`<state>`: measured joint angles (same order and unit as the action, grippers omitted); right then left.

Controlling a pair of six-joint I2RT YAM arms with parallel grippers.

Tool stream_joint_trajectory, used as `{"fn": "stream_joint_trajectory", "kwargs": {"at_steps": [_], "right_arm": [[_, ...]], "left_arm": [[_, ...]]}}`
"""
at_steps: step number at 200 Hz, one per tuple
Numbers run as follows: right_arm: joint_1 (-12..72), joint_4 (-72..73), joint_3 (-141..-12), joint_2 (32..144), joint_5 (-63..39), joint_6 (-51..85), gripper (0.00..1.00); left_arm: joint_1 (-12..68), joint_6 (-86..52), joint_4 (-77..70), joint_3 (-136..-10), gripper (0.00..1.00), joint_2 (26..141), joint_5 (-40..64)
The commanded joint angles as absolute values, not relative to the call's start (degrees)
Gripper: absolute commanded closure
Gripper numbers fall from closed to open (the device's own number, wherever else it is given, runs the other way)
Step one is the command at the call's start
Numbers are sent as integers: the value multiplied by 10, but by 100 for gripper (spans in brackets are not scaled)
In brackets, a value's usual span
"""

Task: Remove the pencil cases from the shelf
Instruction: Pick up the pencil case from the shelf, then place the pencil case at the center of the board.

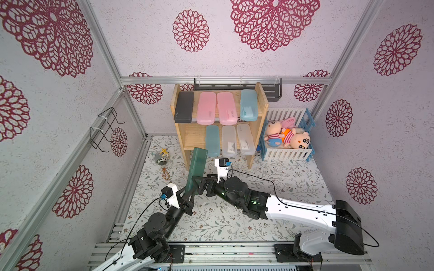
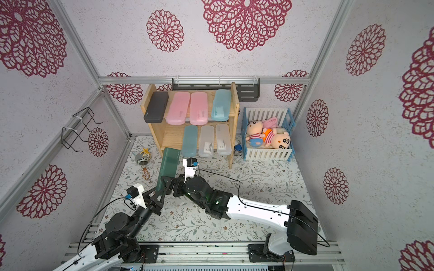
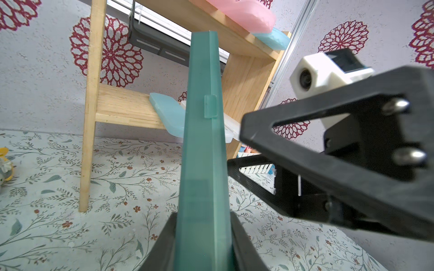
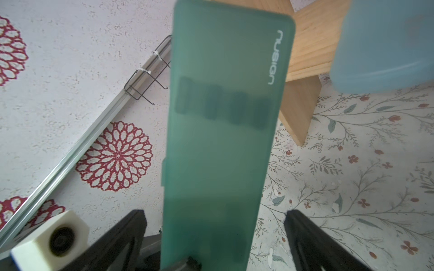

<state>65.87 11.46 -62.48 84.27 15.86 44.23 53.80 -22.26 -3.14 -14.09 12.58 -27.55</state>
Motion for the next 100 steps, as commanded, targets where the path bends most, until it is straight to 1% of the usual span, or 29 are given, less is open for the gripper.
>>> {"fn": "stream_joint_trajectory", "kwargs": {"at_steps": [1, 66, 80, 100], "right_arm": [[648, 147, -650, 854, 135, 442, 1], [645, 176, -663, 881, 85, 427, 2], [644, 173, -664, 881, 88, 425, 4], [642, 172, -663, 879, 91, 422, 10]], "left_arm": [[546, -217, -60, -144, 100, 111, -271], [546, -222, -57, -140, 100, 107, -269], [547, -223, -57, -139, 100, 107, -270], [547, -225, -55, -137, 100, 108, -271]]}}
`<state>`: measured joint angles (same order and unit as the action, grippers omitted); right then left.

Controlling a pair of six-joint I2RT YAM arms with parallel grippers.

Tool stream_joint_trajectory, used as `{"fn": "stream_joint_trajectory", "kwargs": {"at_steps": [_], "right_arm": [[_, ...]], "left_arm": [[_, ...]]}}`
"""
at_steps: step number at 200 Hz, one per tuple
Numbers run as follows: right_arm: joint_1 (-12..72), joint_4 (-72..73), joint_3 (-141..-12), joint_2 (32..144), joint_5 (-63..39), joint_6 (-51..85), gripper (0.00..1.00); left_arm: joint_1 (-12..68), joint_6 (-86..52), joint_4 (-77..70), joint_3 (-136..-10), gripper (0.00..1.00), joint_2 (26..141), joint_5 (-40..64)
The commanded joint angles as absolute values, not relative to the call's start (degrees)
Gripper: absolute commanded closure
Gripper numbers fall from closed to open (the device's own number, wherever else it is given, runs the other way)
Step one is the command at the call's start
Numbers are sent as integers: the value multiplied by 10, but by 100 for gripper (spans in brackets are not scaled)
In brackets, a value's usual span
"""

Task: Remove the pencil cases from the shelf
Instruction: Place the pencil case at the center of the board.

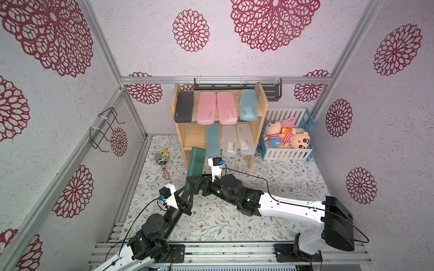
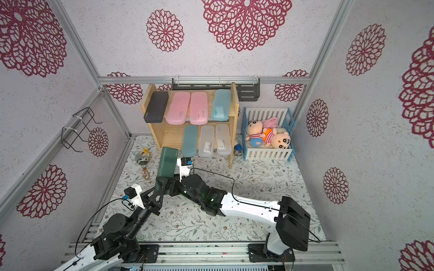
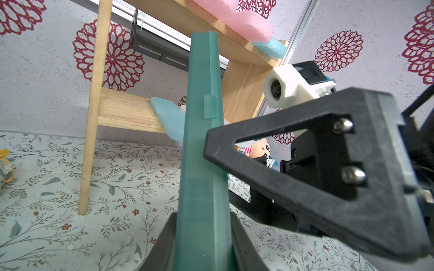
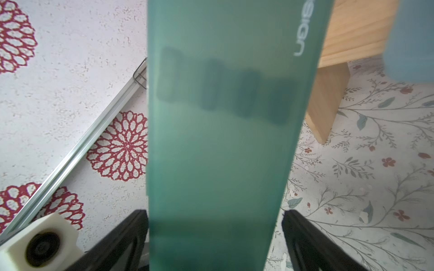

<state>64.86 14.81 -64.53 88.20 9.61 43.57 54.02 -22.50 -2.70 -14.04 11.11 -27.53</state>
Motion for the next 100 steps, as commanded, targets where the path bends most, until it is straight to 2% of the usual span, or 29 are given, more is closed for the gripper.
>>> {"fn": "stream_joint_trajectory", "kwargs": {"at_steps": [1, 29, 48, 100], "right_arm": [[642, 172, -663, 879, 91, 422, 10], [638, 152, -673, 885, 95, 419, 22], [637, 140, -679, 890, 97, 415, 24], [636, 113, -705, 905, 103, 409, 10]], "left_arm": [[546, -225, -55, -137, 100, 108, -271], [547, -225, -54, -137, 100, 110, -274], [546, -224, -52, -140, 100, 115, -275], [548, -224, -51, -145, 100, 138, -277]]}}
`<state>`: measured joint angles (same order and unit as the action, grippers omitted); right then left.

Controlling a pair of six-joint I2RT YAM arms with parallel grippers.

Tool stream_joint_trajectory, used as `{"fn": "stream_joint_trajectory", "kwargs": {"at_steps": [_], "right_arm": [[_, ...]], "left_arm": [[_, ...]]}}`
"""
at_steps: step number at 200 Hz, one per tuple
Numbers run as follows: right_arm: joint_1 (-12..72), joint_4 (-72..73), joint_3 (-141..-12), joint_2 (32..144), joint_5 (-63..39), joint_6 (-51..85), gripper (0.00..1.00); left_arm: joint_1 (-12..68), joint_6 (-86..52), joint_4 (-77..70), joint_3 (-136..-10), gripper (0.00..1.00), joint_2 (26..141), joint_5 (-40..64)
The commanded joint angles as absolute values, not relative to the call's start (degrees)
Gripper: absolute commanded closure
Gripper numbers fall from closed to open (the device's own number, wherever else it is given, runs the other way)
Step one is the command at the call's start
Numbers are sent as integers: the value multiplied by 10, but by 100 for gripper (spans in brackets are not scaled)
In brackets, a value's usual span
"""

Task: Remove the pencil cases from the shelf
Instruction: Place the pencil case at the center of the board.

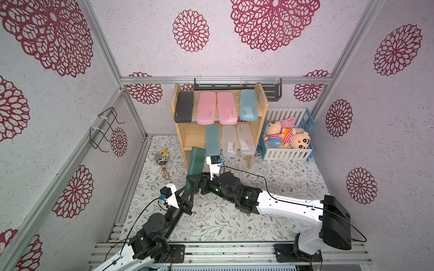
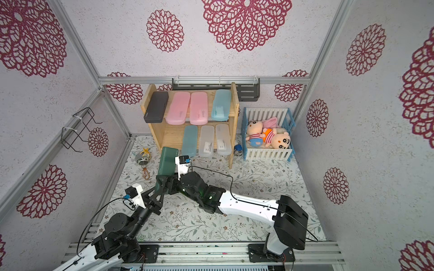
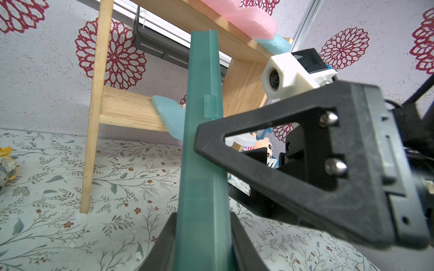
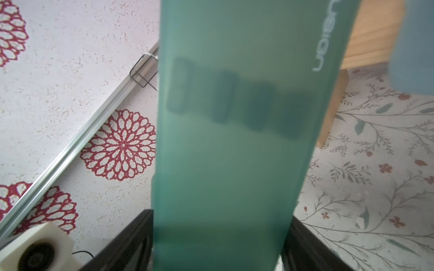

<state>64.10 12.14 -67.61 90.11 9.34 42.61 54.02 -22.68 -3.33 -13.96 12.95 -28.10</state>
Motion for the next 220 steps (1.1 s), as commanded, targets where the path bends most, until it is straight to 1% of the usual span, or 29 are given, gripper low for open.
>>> {"fn": "stream_joint_trajectory", "kwargs": {"at_steps": [1, 10, 22, 49, 52, 59, 71, 82, 91, 94, 95, 100, 126, 163, 193, 220], "right_arm": [[636, 112, -705, 906, 103, 408, 10], [636, 109, -708, 906, 106, 408, 11], [636, 106, -708, 905, 110, 406, 20], [637, 92, -703, 895, 127, 401, 32], [637, 91, -701, 893, 129, 400, 33], [636, 88, -696, 887, 134, 396, 35], [632, 79, -686, 877, 139, 389, 37], [624, 64, -675, 861, 142, 378, 39], [613, 42, -661, 843, 145, 366, 39], [608, 33, -657, 836, 145, 362, 39], [606, 31, -655, 836, 145, 359, 39], [596, 10, -646, 822, 145, 348, 40], [520, -120, -591, 741, 139, 292, 40], [358, -290, -536, 650, 114, 203, 40], [232, -348, -548, 649, 54, 140, 40], [152, -386, -577, 701, 51, 89, 38]], "left_arm": [[548, -224, -51, -145, 100, 138, -278], [548, -224, -52, -146, 100, 141, -278], [548, -223, -52, -147, 100, 142, -279], [548, -223, -47, -147, 100, 135, -284], [548, -223, -47, -147, 98, 134, -284], [548, -223, -47, -146, 88, 130, -287], [548, -224, -43, -145, 66, 125, -292], [548, -226, -37, -146, 36, 119, -298], [548, -229, -30, -147, 20, 112, -305], [549, -231, -26, -148, 4, 110, -306], [549, -230, -24, -148, 1, 109, -307], [548, -232, -18, -149, 3, 104, -311], [548, -248, 16, -153, 3, 78, -343], [548, -260, 23, -143, 3, 41, -357], [548, -255, 36, -148, 3, 28, -358], [548, -260, 55, -155, 3, 28, -359]]}}
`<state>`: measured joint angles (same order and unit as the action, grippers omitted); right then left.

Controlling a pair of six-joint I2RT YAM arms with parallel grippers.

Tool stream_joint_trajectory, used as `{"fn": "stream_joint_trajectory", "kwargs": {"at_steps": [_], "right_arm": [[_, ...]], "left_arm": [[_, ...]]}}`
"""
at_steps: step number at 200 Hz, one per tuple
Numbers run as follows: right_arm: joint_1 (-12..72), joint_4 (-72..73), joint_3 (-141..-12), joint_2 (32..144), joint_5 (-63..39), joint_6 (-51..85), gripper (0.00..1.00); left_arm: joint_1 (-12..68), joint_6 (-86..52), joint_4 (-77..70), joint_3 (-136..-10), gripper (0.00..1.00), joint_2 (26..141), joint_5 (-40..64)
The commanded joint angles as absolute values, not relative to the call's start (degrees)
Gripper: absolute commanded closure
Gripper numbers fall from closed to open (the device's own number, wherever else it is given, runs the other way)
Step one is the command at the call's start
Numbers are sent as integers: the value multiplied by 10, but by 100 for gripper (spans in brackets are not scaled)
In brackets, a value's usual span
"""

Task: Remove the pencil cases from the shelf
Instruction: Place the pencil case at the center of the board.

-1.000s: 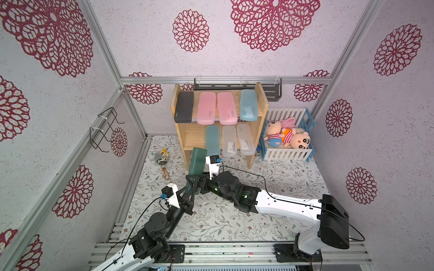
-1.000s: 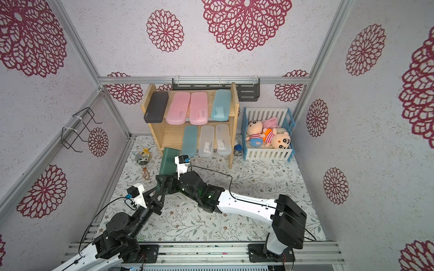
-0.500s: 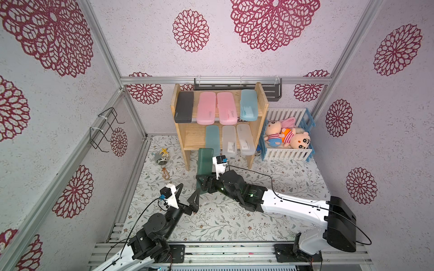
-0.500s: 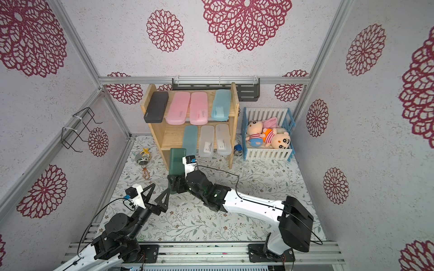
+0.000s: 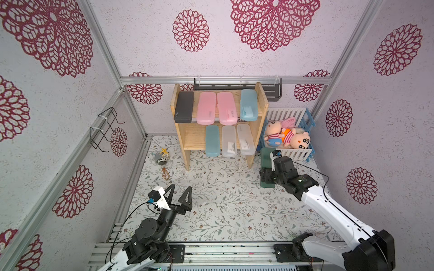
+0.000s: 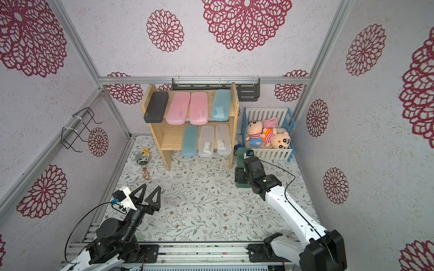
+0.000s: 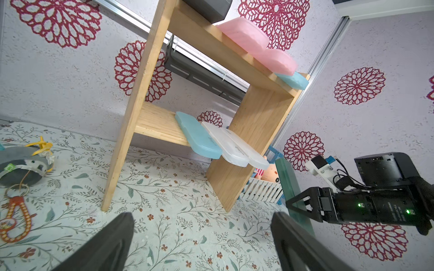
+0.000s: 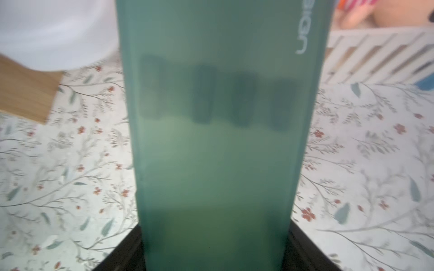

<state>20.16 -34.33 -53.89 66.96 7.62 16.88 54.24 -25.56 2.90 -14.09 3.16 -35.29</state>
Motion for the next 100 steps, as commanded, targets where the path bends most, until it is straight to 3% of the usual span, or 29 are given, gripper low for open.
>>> {"fn": "stream_joint_trajectory", "kwargs": {"at_steps": [1, 66, 100], "right_arm": [[151, -387, -577, 704, 53, 87, 38], [100, -379, -579, 839, 72, 55, 36], [72, -355, -558, 859, 80, 37, 36]], "left_arm": [[548, -260, 55, -154, 3, 28, -359], [547, -281, 34, -140, 3, 60, -370], [547, -281, 34, -140, 3, 77, -373]]}}
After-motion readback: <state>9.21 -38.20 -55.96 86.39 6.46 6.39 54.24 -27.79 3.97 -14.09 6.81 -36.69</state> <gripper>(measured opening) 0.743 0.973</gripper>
